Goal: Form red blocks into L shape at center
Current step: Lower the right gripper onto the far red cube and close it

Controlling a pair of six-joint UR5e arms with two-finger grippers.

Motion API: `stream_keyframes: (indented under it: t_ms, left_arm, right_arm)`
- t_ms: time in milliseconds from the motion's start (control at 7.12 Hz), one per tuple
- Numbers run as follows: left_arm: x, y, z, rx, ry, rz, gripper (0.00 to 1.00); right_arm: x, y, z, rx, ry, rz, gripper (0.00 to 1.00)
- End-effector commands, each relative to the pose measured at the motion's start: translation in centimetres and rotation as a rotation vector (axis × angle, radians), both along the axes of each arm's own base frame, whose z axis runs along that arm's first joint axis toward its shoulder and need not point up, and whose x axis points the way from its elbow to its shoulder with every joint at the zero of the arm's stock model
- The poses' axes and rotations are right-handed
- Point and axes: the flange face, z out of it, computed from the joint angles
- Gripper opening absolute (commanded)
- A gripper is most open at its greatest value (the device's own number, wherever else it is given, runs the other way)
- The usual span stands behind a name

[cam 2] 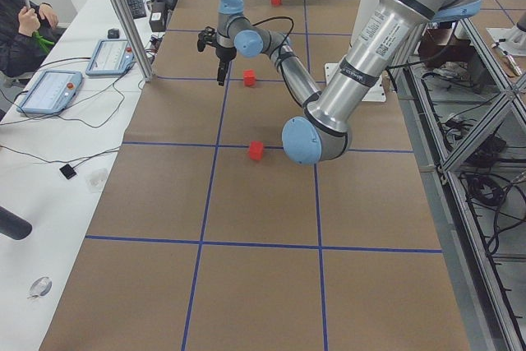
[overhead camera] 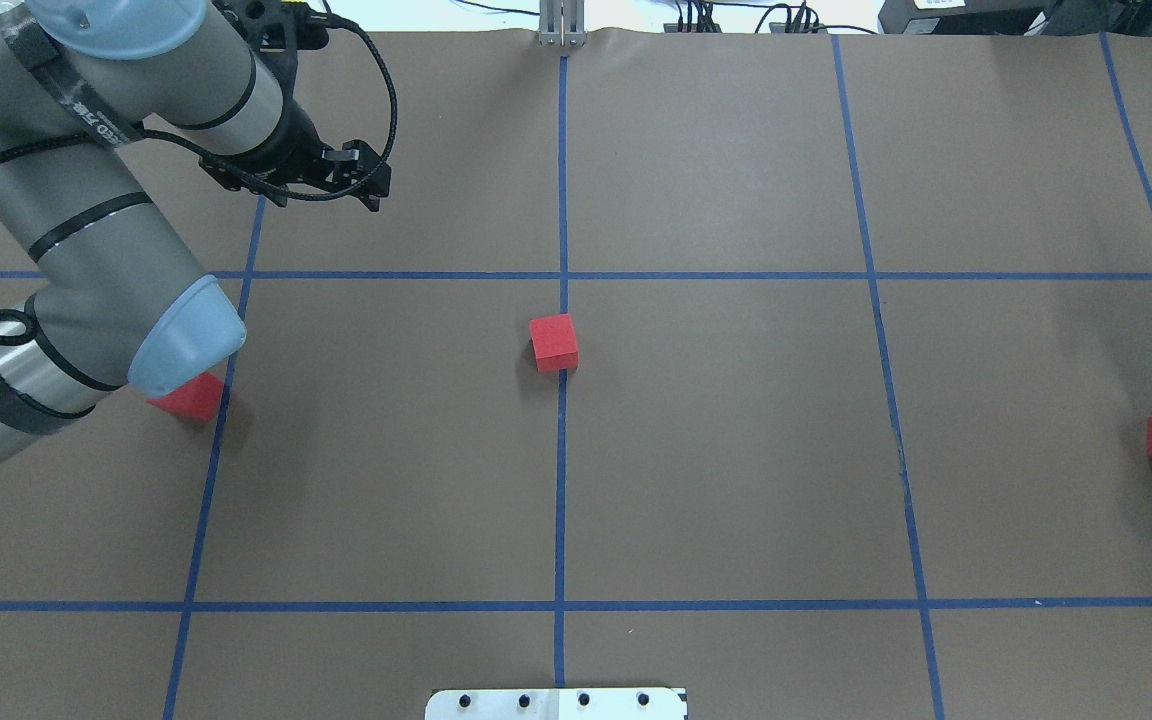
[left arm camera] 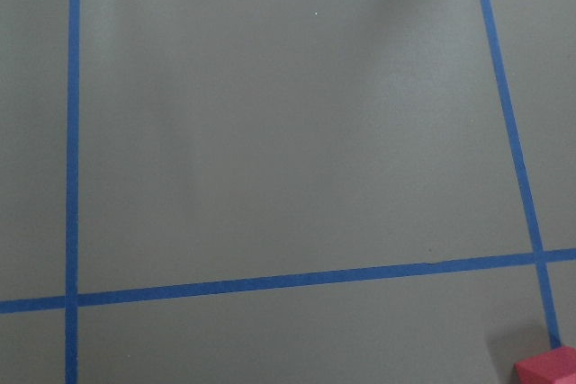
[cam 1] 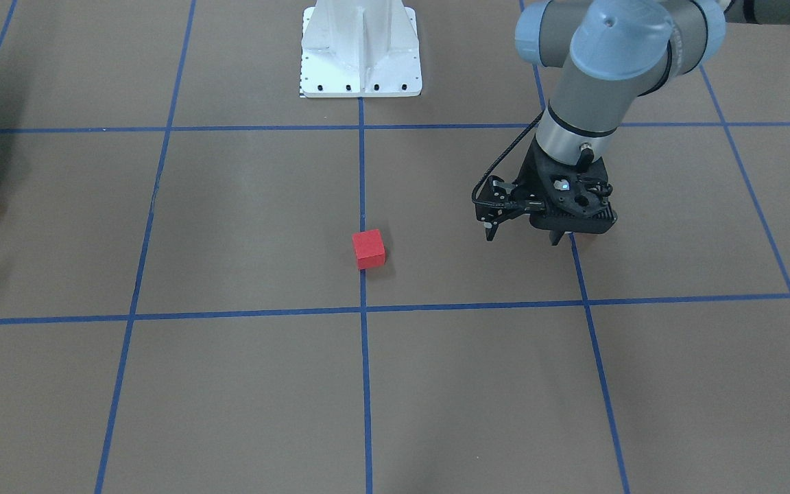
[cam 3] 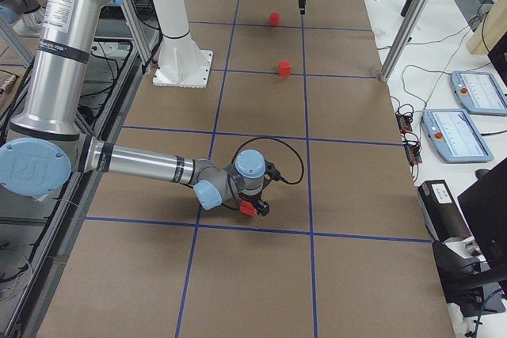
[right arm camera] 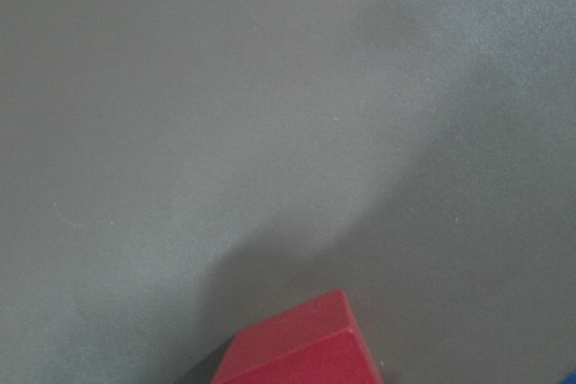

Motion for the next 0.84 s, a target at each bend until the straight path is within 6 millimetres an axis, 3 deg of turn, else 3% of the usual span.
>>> stream_keyframes:
  t_ms: [0, 140, 281, 562, 702]
  left_arm:
    - [0.0, 0.0, -0.1, 0.001, 0.001, 0.0, 1.0]
    - [0.0, 0.0, 0.1, -0.002, -0.001, 0.0, 1.0]
    - [-0.1, 0.1, 0.5, -0.004, -0.003, 0.0, 1.0]
    - [0.0, 0.3, 1.2, 0.007, 0.009, 0.001, 1.0]
    - [-0.1, 0.5, 1.9, 0.014, 0.017, 0.0, 1.0]
  right_arm:
    - [-0.4, -0.1, 0.1, 0.001, 0.0, -0.009, 0.77]
    - [-0.5, -0.1, 0.1, -0.001, -0.001, -0.01, 0.69]
    - [-0.5, -0.1, 0.1, 0.0, -0.001, -0.011, 0.53]
    - [-0.5, -0.2, -0.7, 0.0, -0.023, -0.013, 0.07]
    - [-0.7, -0.3, -1.6, -0.015, -0.064, -0.018, 0.0]
